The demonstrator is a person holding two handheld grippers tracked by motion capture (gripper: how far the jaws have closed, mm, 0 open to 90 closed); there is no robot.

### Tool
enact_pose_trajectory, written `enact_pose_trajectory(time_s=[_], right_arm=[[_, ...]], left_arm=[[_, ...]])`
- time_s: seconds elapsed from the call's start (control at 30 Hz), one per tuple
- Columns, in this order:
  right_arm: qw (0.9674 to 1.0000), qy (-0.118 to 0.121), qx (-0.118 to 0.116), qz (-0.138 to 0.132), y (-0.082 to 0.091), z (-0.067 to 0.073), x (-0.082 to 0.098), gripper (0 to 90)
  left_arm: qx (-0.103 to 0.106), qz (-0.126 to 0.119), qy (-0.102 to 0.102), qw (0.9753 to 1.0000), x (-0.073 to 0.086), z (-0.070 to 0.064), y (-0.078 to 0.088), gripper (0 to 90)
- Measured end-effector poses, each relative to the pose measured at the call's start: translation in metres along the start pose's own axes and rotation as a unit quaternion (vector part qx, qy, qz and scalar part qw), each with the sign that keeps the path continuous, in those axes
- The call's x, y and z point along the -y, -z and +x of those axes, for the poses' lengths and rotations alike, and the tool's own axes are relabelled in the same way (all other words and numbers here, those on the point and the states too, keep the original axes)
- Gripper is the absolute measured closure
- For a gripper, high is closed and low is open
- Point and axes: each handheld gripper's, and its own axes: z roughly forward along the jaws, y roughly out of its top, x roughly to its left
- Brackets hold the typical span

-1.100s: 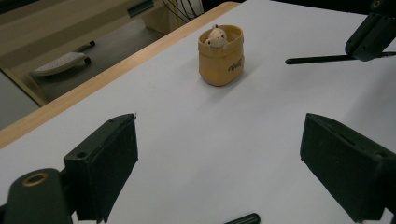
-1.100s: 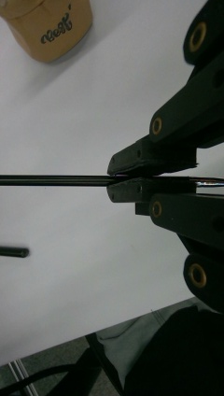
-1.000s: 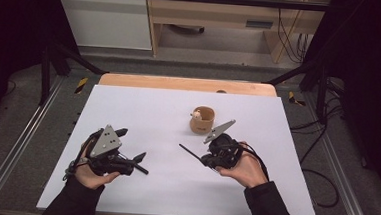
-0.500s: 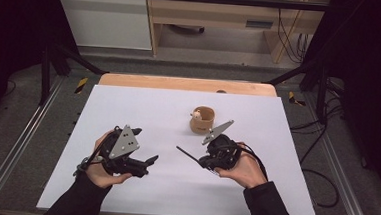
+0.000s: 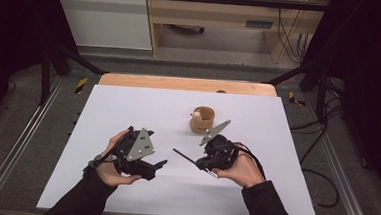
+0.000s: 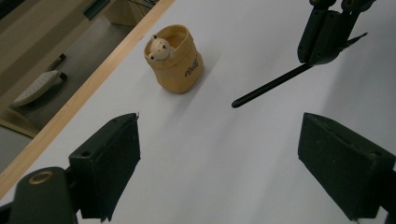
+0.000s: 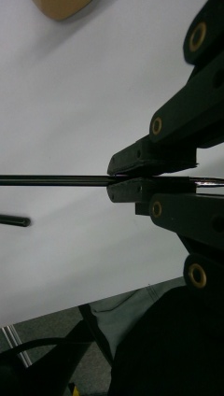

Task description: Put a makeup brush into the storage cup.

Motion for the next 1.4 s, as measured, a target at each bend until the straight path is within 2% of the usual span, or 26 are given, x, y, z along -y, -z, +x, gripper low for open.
enact_pose_trajectory(time_s=[0.03,0.13,0.17,0.27,0.4,0.43,0.5,0.6,0.7,0.9,0.97,1.1,1.17,1.2,1.23,1.3,1.33,1.4], right_arm=[[1.0,0.0,-0.001,0.002,-0.001,0.0,0.0,85.8],[1.0,0.0,-0.005,0.002,-0.003,0.002,-0.001,85.9],[1.0,0.002,-0.007,0.004,-0.003,0.002,-0.001,85.8],[0.9999,0.005,-0.011,0.006,-0.004,0.003,-0.002,85.8],[0.9999,0.006,-0.013,0.008,-0.006,0.005,-0.003,85.9],[0.9998,0.008,-0.015,0.008,-0.008,0.005,-0.003,85.8],[0.9998,0.007,-0.016,0.01,-0.01,0.006,-0.004,85.8],[0.9998,0.008,-0.017,0.012,-0.011,0.006,-0.004,85.8],[0.9996,0.01,-0.022,0.015,-0.015,0.007,-0.005,85.8],[0.9995,0.012,-0.024,0.016,-0.017,0.009,-0.005,85.8],[0.9995,0.013,-0.025,0.015,-0.017,0.009,-0.005,85.8],[0.9995,0.008,-0.026,0.016,-0.02,0.01,-0.005,85.8],[0.9993,0.013,-0.028,0.019,-0.02,0.009,-0.005,85.8],[0.9994,0.011,-0.027,0.018,-0.021,0.01,-0.005,85.8],[0.9994,0.01,-0.028,0.018,-0.022,0.011,-0.006,85.8],[0.9994,0.009,-0.028,0.018,-0.022,0.011,-0.006,85.8],[0.9992,0.013,-0.031,0.019,-0.022,0.011,-0.006,85.8],[0.9991,0.014,-0.033,0.02,-0.022,0.011,-0.006,85.8]], left_arm=[[0.003,0.005,-0.009,0.9999,-0.001,-0.002,-0.003,12.2],[0.01,0.008,-0.017,0.9998,-0.003,-0.005,-0.007,12.3],[0.011,0.015,-0.026,0.9995,-0.004,-0.005,-0.007,12.5],[0.013,0.015,-0.03,0.9994,-0.004,-0.007,-0.01,12.4],[0.019,0.027,-0.046,0.9984,-0.005,-0.01,-0.014,12.5],[0.021,0.025,-0.045,0.9985,-0.006,-0.012,-0.016,12.6],[0.029,0.034,-0.06,0.9972,-0.006,-0.014,-0.018,13.2],[0.035,0.036,-0.065,0.9966,-0.007,-0.017,-0.02,13.6],[0.04,0.044,-0.08,0.995,-0.007,-0.019,-0.023,14.0],[0.041,0.055,-0.097,0.9929,-0.009,-0.023,-0.029,15.5],[0.042,0.054,-0.096,0.993,-0.009,-0.024,-0.03,16.1],[0.043,0.063,-0.111,0.9909,-0.01,-0.026,-0.032,16.8],[0.045,0.062,-0.112,0.9908,-0.01,-0.027,-0.033,17.0],[0.045,0.064,-0.117,0.9901,-0.01,-0.028,-0.034,17.0],[0.053,0.068,-0.124,0.9885,-0.009,-0.029,-0.036,17.3],[0.056,0.069,-0.125,0.9882,-0.009,-0.03,-0.037,17.4],[0.051,0.074,-0.136,0.9866,-0.009,-0.031,-0.038,17.9],[0.048,0.072,-0.136,0.987,-0.009,-0.032,-0.04,18.3]])
